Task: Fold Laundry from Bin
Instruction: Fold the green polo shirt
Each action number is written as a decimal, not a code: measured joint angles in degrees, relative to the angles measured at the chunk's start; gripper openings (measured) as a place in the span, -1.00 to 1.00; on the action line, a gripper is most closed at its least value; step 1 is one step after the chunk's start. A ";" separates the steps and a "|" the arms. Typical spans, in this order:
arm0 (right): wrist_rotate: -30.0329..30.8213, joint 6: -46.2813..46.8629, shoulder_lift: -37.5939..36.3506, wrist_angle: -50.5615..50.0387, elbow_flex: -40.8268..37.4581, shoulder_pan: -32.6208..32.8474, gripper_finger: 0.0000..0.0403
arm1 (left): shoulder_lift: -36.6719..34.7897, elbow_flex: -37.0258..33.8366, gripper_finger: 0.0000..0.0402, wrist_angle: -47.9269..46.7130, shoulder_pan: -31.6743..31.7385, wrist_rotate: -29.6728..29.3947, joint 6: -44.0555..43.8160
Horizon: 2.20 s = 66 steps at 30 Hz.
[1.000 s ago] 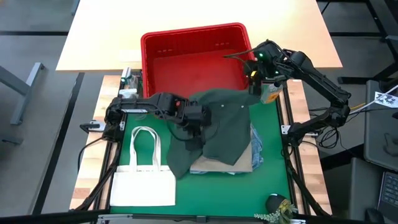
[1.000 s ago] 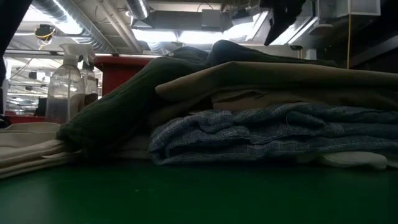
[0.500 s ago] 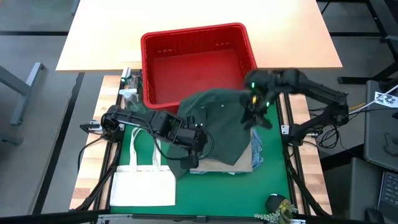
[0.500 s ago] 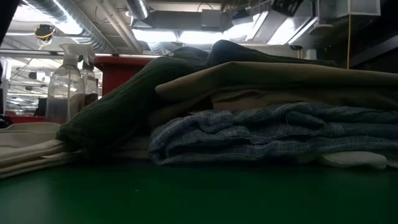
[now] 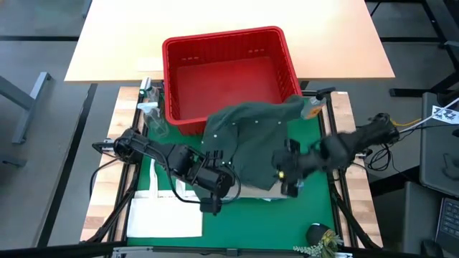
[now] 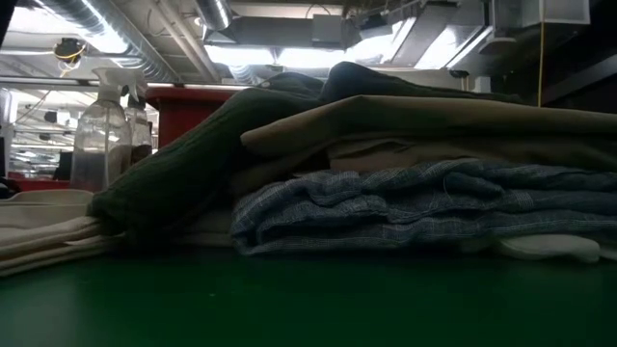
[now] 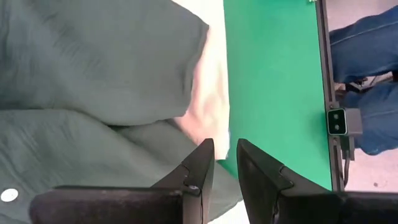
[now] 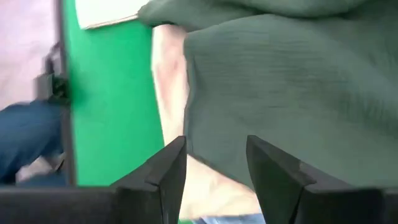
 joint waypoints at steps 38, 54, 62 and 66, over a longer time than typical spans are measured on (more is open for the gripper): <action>21.46 -0.35 19.57 4.17 -0.07 9.12 -0.18 | 0.02 0.00 -0.68 10.62 -2.05 0.46 -8.97; 16.23 3.35 23.53 5.04 -0.02 5.12 -0.18 | 0.04 0.00 -0.68 10.29 -2.35 0.44 -8.52; 16.14 3.38 24.29 5.65 -0.02 3.97 -0.18 | 0.04 0.00 -0.68 10.16 -2.35 0.44 -8.55; 15.48 3.27 26.40 5.36 -0.02 2.98 -0.18 | 0.04 0.00 -0.68 10.18 -2.35 0.44 -8.55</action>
